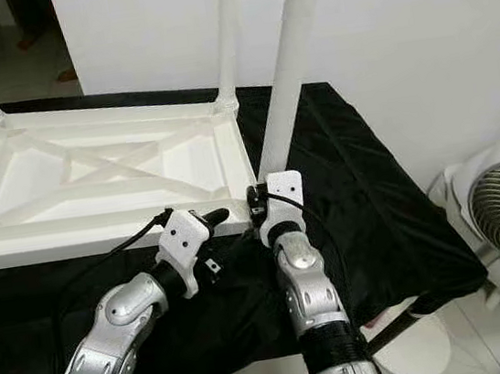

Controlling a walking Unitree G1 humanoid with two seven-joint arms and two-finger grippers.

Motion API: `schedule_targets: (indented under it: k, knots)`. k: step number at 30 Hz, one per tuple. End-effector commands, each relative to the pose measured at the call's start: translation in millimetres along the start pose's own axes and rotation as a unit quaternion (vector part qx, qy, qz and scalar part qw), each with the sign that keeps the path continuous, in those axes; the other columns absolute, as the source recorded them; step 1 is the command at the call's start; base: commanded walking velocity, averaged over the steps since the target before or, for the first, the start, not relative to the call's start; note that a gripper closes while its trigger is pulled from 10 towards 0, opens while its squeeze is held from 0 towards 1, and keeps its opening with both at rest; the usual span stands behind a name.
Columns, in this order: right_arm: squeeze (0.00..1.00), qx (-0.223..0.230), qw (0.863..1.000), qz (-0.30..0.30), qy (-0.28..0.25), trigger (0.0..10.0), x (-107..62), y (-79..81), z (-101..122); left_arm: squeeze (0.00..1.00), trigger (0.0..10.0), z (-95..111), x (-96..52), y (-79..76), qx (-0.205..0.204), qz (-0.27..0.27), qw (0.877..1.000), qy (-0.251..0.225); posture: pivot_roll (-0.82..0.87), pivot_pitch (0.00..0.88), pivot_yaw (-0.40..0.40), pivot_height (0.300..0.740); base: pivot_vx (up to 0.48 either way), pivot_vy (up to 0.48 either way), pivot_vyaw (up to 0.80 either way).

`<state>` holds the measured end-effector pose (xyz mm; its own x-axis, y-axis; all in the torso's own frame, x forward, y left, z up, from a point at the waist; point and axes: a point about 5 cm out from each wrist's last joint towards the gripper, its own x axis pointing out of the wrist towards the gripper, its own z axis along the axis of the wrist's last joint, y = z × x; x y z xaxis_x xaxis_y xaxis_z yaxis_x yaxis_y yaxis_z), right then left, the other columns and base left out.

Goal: Building children table

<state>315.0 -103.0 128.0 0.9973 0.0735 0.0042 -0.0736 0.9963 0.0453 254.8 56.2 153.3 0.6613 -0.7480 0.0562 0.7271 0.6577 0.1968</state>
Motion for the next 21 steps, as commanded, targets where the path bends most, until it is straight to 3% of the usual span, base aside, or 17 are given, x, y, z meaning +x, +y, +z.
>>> schedule_targets:
  k: [1, 4, 5, 7, 11, 13, 19, 20, 21]
  knots:
    - [0.00, 0.000, 0.999, -0.019, 0.025, 10.0, -3.7, -10.0, -10, 0.00, 10.0, 0, 3.1, -2.6, -0.003, -0.009, 1.000, -0.003, 0.12, 0.000, -0.106, 0.740, 0.000, 0.000, 0.00]
    - [0.00, 0.002, 0.999, -0.018, 0.028, 10.0, -4.4, -9.0, -10, 0.00, 10.0, 0, 3.3, -2.5, -0.003, -0.009, 1.000, -0.004, 0.12, 0.000, -0.106, 0.740, 0.000, 0.000, 0.00]
    - [1.00, 0.011, 1.000, -0.007, 0.025, 10.0, -3.8, -7.4, -8, 0.00, 10.0, 0, 3.4, -1.6, -0.002, -0.006, 1.000, -0.005, 0.13, 0.000, -0.110, 0.740, 0.000, 0.000, 0.00]
    - [1.00, 0.017, 1.000, -0.002, 0.024, 10.0, -3.8, -6.0, -6, 0.00, 10.0, 1, 3.5, -1.0, -0.002, -0.004, 1.000, -0.005, 0.13, 0.000, -0.113, 0.740, 0.000, 0.000, 0.00]
    - [1.00, 0.025, 0.997, 0.076, 0.005, 10.0, 2.3, -13.3, 4, 0.00, 10.0, 1, 2.1, -1.0, -0.003, 0.002, 1.000, -0.006, 0.13, 0.000, -0.118, 0.740, 0.000, 0.000, 0.00]
    - [1.00, 0.024, 0.996, 0.087, 0.003, 10.0, 2.7, -14.7, 5, 0.00, 10.0, 0, 1.9, -1.0, -0.002, 0.002, 1.000, -0.005, 0.13, 0.000, -0.118, 0.740, 0.000, 0.000, 0.00]
    - [1.00, 0.002, 0.993, 0.122, 0.002, 10.0, 6.2, -36.1, 7, 0.00, 10.0, 0, 2.4, -0.8, -0.004, 0.005, 1.000, -0.006, 0.13, 0.000, -0.125, 0.740, 0.000, 0.000, 0.00]
    - [0.00, -0.026, 0.988, 0.149, 0.007, 10.0, 9.4, -46.9, 6, 0.00, 10.0, 1, 2.6, -0.3, -0.004, 0.006, 1.000, -0.007, 0.13, 0.000, -0.126, 0.740, 0.000, 0.000, 0.00]
    - [0.00, -0.026, 0.988, 0.149, 0.007, 10.0, 9.4, -46.9, 6, 0.00, 10.0, 1, 2.6, -0.3, -0.004, 0.006, 1.000, -0.007, 0.13, 0.000, -0.126, 0.740, 0.000, 0.000, 0.00]
